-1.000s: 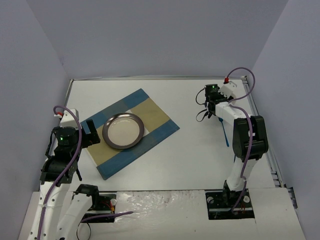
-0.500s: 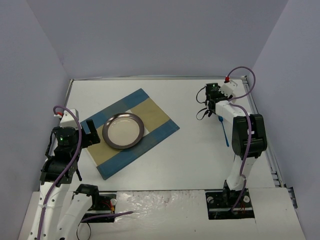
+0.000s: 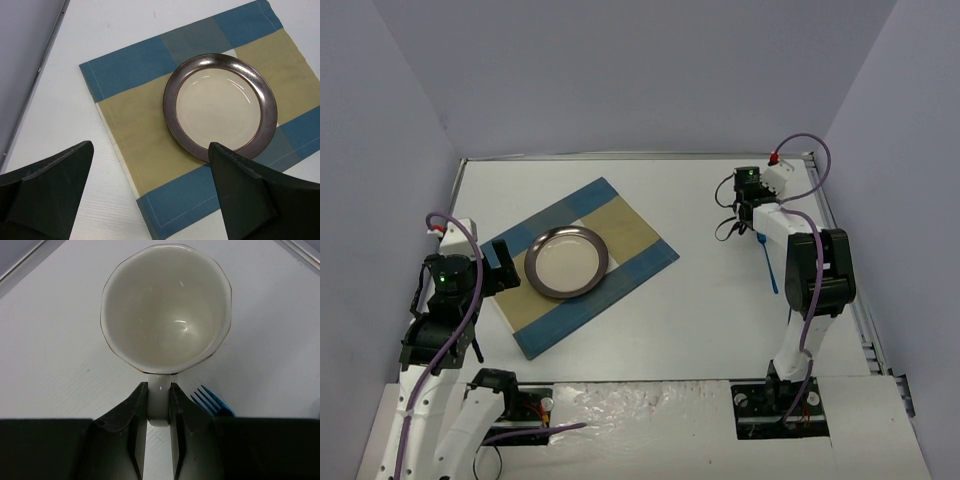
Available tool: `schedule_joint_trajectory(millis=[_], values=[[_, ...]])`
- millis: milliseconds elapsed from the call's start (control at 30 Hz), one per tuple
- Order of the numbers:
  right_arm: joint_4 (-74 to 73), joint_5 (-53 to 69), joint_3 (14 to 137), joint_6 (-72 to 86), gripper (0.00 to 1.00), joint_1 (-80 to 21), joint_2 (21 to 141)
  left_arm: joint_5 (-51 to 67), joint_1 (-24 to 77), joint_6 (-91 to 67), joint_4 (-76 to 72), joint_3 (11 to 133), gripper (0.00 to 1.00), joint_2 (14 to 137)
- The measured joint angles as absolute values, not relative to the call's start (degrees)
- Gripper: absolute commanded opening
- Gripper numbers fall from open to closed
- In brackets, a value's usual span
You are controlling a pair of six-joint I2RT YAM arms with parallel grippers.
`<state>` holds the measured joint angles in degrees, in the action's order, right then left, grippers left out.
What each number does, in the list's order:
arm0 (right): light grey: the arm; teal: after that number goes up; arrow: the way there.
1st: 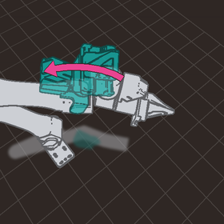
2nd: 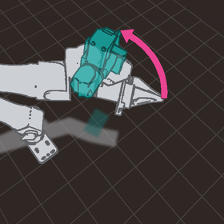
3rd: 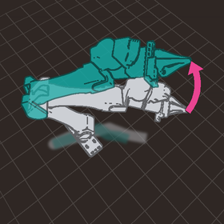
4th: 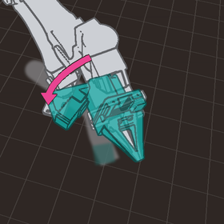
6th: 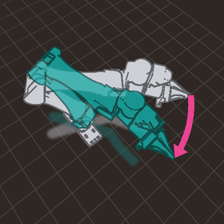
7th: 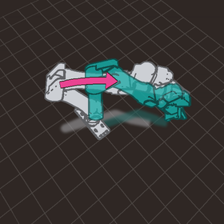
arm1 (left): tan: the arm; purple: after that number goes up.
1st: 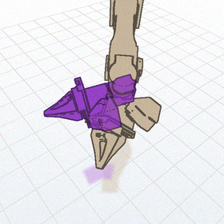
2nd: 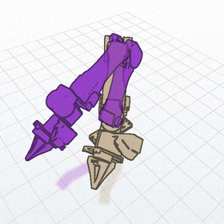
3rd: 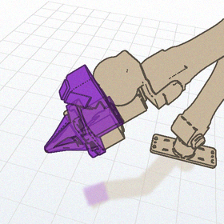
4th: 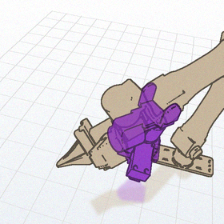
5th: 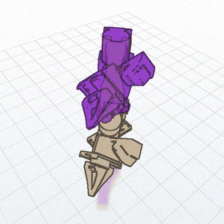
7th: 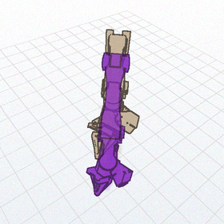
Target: Set the dinner table for one person
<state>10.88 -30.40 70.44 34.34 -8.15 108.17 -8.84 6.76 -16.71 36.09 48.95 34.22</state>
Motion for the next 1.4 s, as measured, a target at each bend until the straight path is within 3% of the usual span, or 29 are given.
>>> schedule_joint_trajectory(millis=[233, 567, 900, 1400], values=[[20.2, -14.6, 60.5, 25.2, 0.0, -8.7, 101.5, -8.8, 6.8, -16.7, 36.1, 48.9, 0.97, 34.2], [21.0, 7.1, 58.5, 8.8, 0.0, -15.2, 98.7, -8.8, 6.8, -16.7, 36.1, 48.9, 0.97, 34.2], [13.3, 12.0, 63.6, -0.7, 0.0, -16.3, 98.7, -8.8, 6.8, -16.7, 36.1, 48.9, 0.97, 34.2], [23.6, 21.9, 63.8, -4.6, 0.0, -17.7, 98.7, -8.8, 6.8, -16.7, 36.1, 48.9, 0.97, 34.3]])
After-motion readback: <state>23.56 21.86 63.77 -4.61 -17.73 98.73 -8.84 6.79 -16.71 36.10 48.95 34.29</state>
